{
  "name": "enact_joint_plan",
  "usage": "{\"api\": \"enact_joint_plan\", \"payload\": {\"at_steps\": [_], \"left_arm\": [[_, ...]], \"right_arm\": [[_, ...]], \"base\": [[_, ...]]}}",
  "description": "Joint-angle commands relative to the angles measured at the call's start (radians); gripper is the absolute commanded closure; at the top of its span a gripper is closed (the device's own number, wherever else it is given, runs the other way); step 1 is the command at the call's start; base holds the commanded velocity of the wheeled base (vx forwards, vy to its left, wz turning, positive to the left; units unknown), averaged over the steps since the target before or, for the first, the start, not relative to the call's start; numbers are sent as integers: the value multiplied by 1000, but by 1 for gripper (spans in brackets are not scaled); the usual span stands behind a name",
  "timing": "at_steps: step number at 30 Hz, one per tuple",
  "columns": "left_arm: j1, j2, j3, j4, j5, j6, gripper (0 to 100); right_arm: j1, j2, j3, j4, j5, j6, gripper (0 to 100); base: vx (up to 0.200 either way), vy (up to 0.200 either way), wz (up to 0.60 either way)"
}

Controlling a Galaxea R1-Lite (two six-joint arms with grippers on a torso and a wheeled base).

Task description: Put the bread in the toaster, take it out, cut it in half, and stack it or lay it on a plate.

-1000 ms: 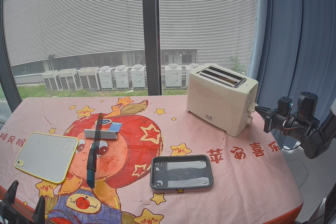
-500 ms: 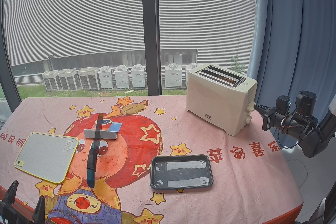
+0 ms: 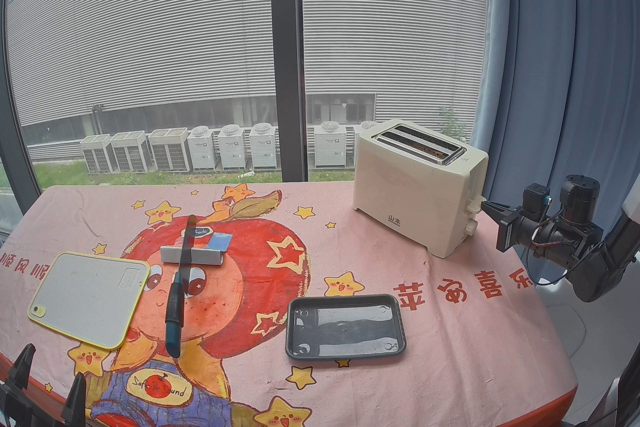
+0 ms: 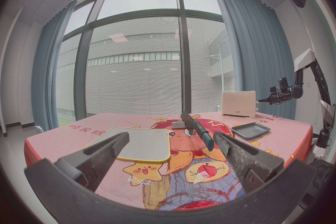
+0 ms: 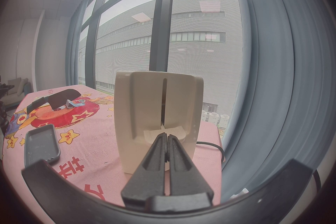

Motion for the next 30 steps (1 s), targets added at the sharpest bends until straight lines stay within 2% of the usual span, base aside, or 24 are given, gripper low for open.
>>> {"api": "enact_joint_plan", "payload": {"at_steps": [1,30], "left_arm": [[0,-7,16,0,0,0,0],[0,-7,16,0,0,-1,0]], "right_arm": [[1,4,1,0,2,0,100],[1,-63,4,-13,2,0,100]], "base": [[0,0,0],[0,0,0]]}}
